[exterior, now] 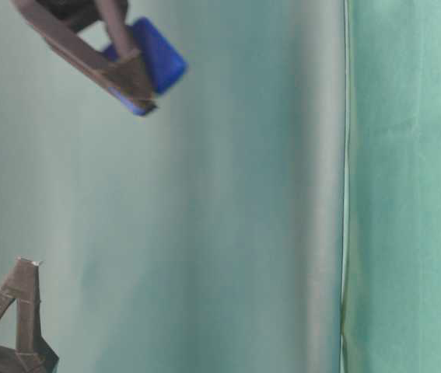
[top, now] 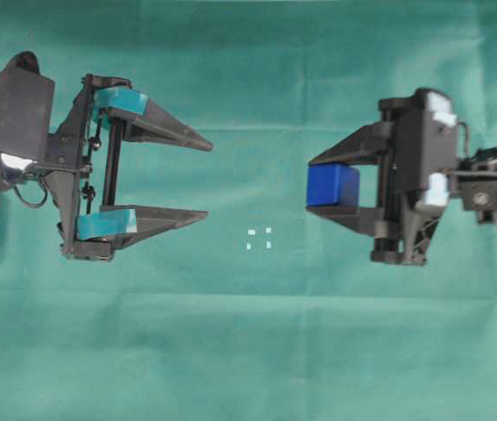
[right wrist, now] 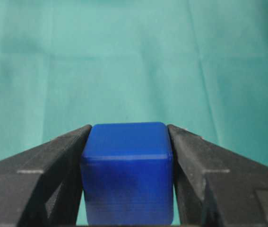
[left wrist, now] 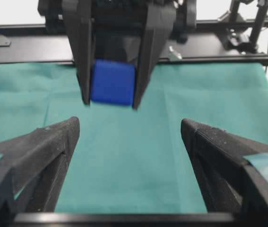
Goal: Handover the blue block to the right arm after grasping it with the left arm, then place it in the designated position.
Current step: 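Move the right gripper with the cube over the white marker spot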
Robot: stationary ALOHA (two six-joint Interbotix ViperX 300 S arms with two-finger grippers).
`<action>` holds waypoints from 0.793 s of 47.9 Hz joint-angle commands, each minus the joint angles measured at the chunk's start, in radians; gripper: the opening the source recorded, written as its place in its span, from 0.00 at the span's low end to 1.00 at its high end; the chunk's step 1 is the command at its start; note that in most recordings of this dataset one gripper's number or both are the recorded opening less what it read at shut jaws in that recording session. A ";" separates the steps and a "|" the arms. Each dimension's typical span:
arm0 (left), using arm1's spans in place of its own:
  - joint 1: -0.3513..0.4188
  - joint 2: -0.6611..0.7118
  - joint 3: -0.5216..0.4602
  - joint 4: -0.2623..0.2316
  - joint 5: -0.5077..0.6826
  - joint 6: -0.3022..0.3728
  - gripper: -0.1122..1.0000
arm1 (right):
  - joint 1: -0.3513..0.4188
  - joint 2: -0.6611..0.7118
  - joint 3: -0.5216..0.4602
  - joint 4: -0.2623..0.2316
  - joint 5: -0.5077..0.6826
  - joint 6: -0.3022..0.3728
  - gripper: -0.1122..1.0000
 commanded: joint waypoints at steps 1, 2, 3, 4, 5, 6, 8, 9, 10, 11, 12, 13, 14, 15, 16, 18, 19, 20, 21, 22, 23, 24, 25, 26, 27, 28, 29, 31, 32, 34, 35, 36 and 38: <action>-0.002 -0.006 -0.028 0.000 -0.005 0.000 0.99 | 0.002 0.029 -0.023 0.003 -0.014 0.002 0.56; -0.002 -0.006 -0.028 0.000 -0.006 0.000 0.99 | 0.003 0.038 -0.023 0.003 -0.018 0.002 0.56; -0.003 -0.006 -0.028 0.000 -0.005 0.000 0.99 | 0.003 0.046 -0.023 0.003 -0.023 0.002 0.56; -0.003 -0.006 -0.028 0.000 -0.005 0.000 0.99 | 0.002 0.055 -0.023 0.003 -0.029 0.002 0.56; -0.002 -0.006 -0.028 0.000 -0.005 0.000 0.99 | 0.002 0.064 -0.023 0.003 -0.035 0.002 0.56; -0.002 -0.006 -0.028 0.000 -0.005 0.000 0.99 | 0.003 0.074 -0.023 0.003 -0.043 0.002 0.56; -0.002 -0.006 -0.028 0.000 -0.005 0.000 0.99 | 0.003 0.092 -0.023 0.003 -0.060 0.002 0.56; -0.002 -0.006 -0.028 0.000 -0.005 0.000 0.99 | 0.002 0.101 -0.023 0.003 -0.071 0.002 0.56; -0.002 -0.006 -0.028 0.000 -0.005 0.000 0.99 | 0.003 0.110 -0.023 0.003 -0.081 0.002 0.56; -0.002 -0.006 -0.028 0.000 -0.005 0.000 0.99 | 0.002 0.120 -0.023 0.003 -0.091 0.002 0.56; -0.002 -0.006 -0.028 0.000 -0.005 0.000 0.99 | 0.002 0.130 -0.023 0.003 -0.101 0.003 0.56; -0.002 -0.006 -0.028 0.000 -0.005 0.000 0.99 | -0.002 0.140 -0.023 0.003 -0.109 0.002 0.56; -0.002 -0.006 -0.028 0.000 -0.005 0.000 0.99 | -0.003 0.150 -0.023 0.003 -0.120 0.002 0.56; -0.003 -0.006 -0.028 0.000 -0.006 0.000 0.99 | -0.006 0.161 -0.023 0.003 -0.130 0.003 0.56; -0.002 -0.006 -0.028 0.000 -0.006 0.000 0.99 | -0.009 0.173 -0.023 0.003 -0.144 0.003 0.56; -0.002 -0.006 -0.028 0.000 -0.005 0.000 0.99 | -0.017 0.196 -0.023 0.003 -0.170 0.003 0.56; -0.003 -0.006 -0.028 0.000 -0.005 0.000 0.99 | -0.020 0.210 -0.023 0.003 -0.186 0.003 0.56; -0.002 -0.006 -0.028 0.000 -0.005 0.000 0.99 | -0.023 0.224 -0.023 0.003 -0.201 0.005 0.56; -0.002 -0.006 -0.028 0.000 -0.005 0.002 0.99 | -0.031 0.244 -0.025 0.003 -0.225 0.008 0.56; -0.002 -0.006 -0.028 0.000 -0.005 0.002 0.99 | -0.034 0.258 -0.025 0.003 -0.242 0.009 0.56; -0.002 -0.006 -0.026 0.000 -0.005 0.002 0.99 | -0.040 0.272 -0.025 0.003 -0.259 0.012 0.56; -0.003 -0.006 -0.028 0.000 -0.005 0.002 0.99 | -0.041 0.285 -0.026 0.003 -0.276 0.015 0.56; -0.002 -0.006 -0.026 0.000 -0.005 0.002 0.99 | -0.046 0.299 -0.028 0.003 -0.295 0.020 0.56; -0.003 -0.006 -0.028 0.000 -0.005 0.002 0.99 | -0.051 0.313 -0.028 0.003 -0.310 0.023 0.56; -0.002 -0.006 -0.028 0.000 -0.003 0.002 0.99 | -0.055 0.328 -0.031 0.003 -0.327 0.026 0.56; -0.002 -0.006 -0.028 0.000 -0.003 0.002 0.99 | -0.058 0.341 -0.032 0.003 -0.341 0.031 0.56; -0.002 -0.006 -0.028 0.000 -0.003 0.002 0.99 | -0.061 0.356 -0.034 0.003 -0.351 0.035 0.56; -0.002 -0.006 -0.026 0.000 -0.002 0.002 0.99 | -0.069 0.382 -0.038 0.003 -0.373 0.044 0.56; -0.002 -0.006 -0.028 0.000 0.000 0.002 0.99 | -0.071 0.396 -0.043 0.003 -0.382 0.049 0.56; -0.003 -0.006 -0.028 0.000 0.002 0.002 0.99 | -0.077 0.422 -0.051 0.005 -0.396 0.058 0.56; -0.002 -0.005 -0.028 0.000 0.003 0.002 0.99 | -0.078 0.434 -0.055 0.003 -0.400 0.063 0.56; -0.002 -0.005 -0.028 0.000 0.005 0.002 0.99 | -0.080 0.445 -0.058 0.003 -0.405 0.066 0.56; -0.002 -0.006 -0.028 0.000 0.005 0.002 0.99 | -0.083 0.471 -0.072 0.003 -0.413 0.071 0.56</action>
